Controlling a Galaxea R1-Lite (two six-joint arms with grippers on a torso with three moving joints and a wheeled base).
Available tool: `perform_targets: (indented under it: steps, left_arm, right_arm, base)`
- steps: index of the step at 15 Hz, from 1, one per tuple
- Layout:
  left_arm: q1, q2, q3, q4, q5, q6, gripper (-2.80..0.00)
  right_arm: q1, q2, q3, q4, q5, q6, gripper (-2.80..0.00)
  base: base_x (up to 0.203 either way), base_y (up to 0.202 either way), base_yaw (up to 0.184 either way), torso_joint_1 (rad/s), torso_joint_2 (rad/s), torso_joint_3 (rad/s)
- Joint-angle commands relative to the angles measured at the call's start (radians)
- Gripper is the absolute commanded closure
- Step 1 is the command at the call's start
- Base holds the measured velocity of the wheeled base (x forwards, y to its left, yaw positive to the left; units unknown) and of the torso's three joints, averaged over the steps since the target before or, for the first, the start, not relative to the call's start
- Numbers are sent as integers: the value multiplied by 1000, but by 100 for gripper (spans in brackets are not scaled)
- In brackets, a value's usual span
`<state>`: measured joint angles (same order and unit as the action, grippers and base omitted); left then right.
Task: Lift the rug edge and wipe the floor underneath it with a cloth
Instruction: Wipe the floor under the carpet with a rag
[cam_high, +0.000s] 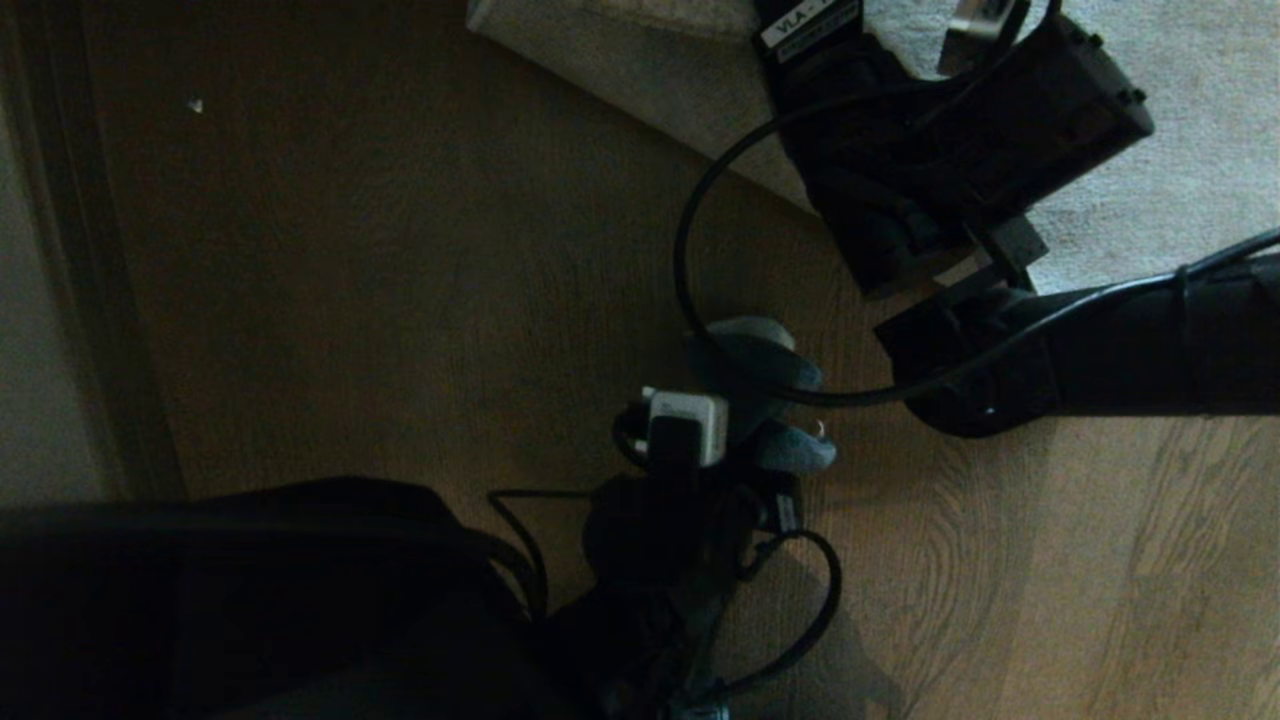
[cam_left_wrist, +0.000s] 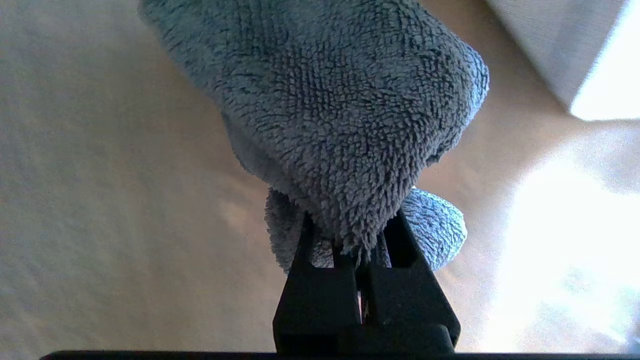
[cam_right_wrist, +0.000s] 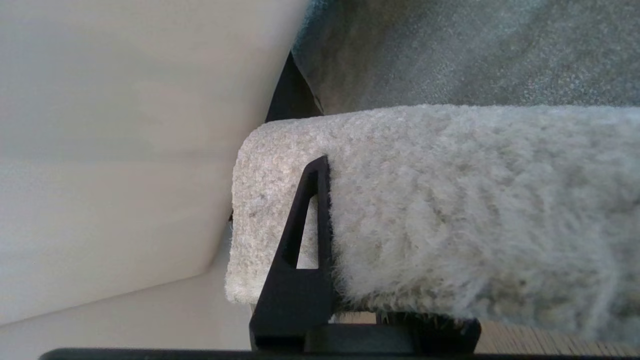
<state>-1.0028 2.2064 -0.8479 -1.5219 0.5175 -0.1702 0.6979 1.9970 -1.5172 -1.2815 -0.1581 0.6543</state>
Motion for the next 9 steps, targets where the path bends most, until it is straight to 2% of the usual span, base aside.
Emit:
perform_targets:
  steps: [1,9]
  left_arm:
    - [62,12,-8,-34,1,0,0]
    - [385,-100,10,-20,-75,3,0]
  right_arm:
    - [1,2,0,-7,0,4,0]
    - [3,5,0,-9,0,4,0]
  base:
    - [0,0,0,0,0,0]
    - [0,0,0,0,0,0]
